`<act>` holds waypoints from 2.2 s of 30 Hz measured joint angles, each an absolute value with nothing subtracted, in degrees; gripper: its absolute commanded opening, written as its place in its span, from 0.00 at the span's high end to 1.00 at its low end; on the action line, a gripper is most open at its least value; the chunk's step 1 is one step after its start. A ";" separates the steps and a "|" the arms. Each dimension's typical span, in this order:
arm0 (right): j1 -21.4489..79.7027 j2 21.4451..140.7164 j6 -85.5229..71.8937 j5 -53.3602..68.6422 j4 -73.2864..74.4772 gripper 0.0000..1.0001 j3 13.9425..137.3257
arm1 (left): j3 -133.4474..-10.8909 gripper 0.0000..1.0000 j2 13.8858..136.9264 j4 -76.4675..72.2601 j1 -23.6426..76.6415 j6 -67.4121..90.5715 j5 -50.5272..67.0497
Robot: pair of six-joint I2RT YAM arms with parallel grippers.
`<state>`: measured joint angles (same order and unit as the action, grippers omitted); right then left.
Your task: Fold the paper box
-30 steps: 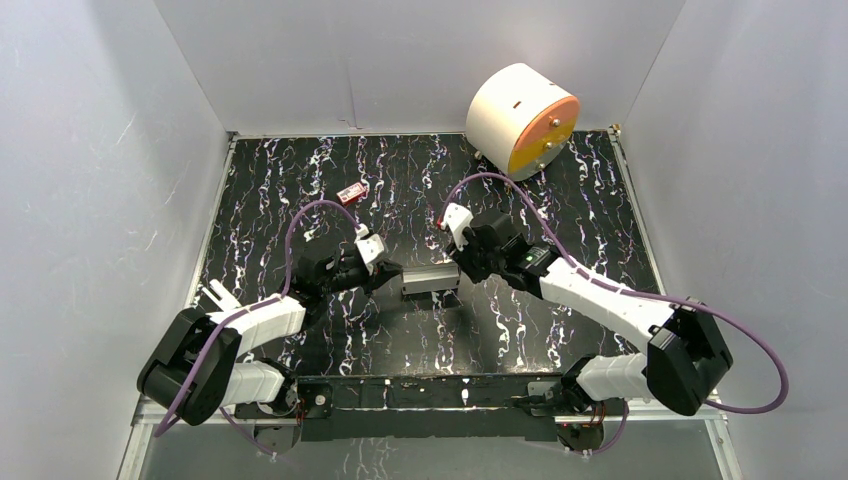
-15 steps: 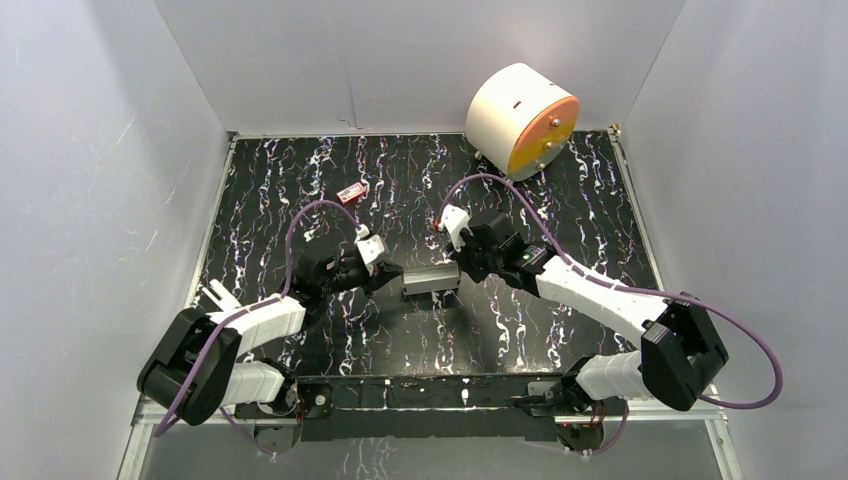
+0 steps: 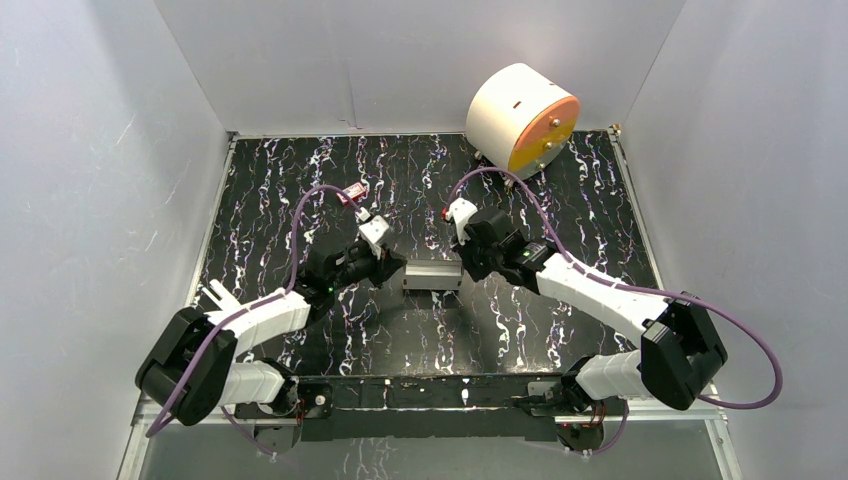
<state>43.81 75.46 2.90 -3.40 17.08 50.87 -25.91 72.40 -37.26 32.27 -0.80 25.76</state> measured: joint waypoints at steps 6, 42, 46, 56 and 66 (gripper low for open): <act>46.30 75.42 -4.82 -8.51 18.06 1.00 51.66 | -26.41 1.00 70.85 -34.76 34.00 7.97 17.93; 55.51 80.53 -31.97 -31.20 15.25 1.00 52.53 | -26.41 1.00 71.02 -31.11 42.35 32.01 -10.70; 55.53 80.93 -33.08 -31.81 15.44 1.00 52.84 | -26.41 1.00 71.07 -31.14 42.65 32.23 -11.44; 56.40 81.12 -34.74 -34.15 15.42 1.00 52.71 | -26.41 1.00 71.07 -31.14 43.42 32.86 -12.73; 58.08 82.28 -34.98 -38.19 14.74 1.00 52.60 | -26.00 1.00 71.07 -31.64 44.01 33.71 -13.93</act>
<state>58.08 82.28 -34.98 -38.20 14.74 52.60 -26.00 71.07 -31.64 44.01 33.71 -13.93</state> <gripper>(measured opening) 0.011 0.010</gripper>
